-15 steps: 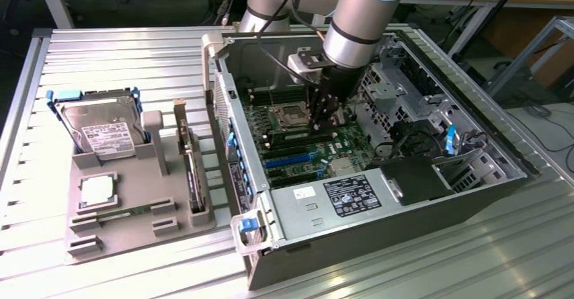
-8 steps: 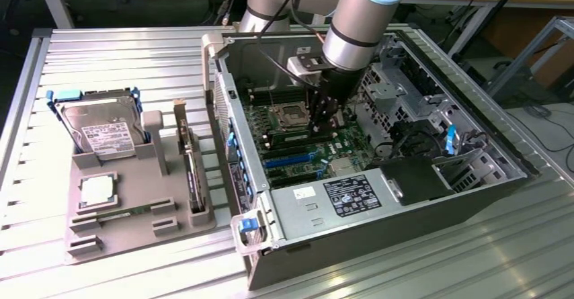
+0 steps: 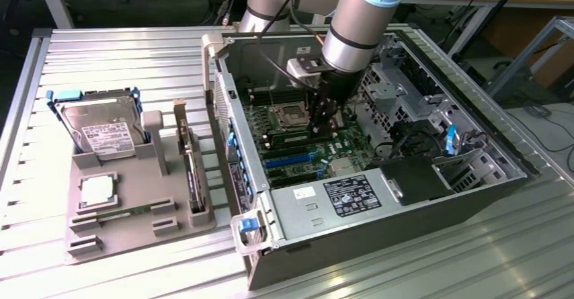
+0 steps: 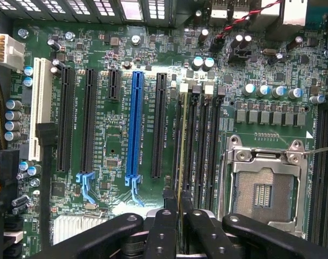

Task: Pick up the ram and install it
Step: 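Insert the ram into the slot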

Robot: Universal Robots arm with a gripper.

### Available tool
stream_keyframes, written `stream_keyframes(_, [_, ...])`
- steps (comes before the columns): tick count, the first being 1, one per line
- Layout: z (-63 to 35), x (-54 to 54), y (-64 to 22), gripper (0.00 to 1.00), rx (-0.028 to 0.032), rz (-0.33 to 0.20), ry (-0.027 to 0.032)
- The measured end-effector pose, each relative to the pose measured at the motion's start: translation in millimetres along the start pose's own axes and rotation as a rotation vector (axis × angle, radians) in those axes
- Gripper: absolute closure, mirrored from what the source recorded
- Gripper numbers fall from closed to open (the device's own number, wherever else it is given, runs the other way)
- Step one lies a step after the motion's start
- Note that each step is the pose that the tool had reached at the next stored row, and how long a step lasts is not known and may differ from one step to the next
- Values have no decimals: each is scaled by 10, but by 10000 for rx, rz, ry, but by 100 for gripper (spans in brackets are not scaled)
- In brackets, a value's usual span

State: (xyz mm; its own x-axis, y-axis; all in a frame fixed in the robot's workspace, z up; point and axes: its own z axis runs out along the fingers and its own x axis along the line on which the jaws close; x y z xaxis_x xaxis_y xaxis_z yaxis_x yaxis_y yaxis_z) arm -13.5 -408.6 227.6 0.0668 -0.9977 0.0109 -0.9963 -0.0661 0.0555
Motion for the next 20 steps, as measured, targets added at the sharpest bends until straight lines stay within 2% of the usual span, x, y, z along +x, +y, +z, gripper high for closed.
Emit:
stream_keyframes(6, [0,0,0,87,1,1,2])
stream_keyframes(7, [0,0,0,85,0,1,2])
stream_keyframes(9, [0,0,0,73,1,1,2])
stream_keyframes(13, [1,-4,0,73,1,1,11])
stream_keyframes(14, [-33,-4,2,73,-6,2,28])
stream_keyframes(15, [-163,-3,10,73,-22,3,26])
stream_keyframes(20, [-419,-7,22,73,-23,24,25])
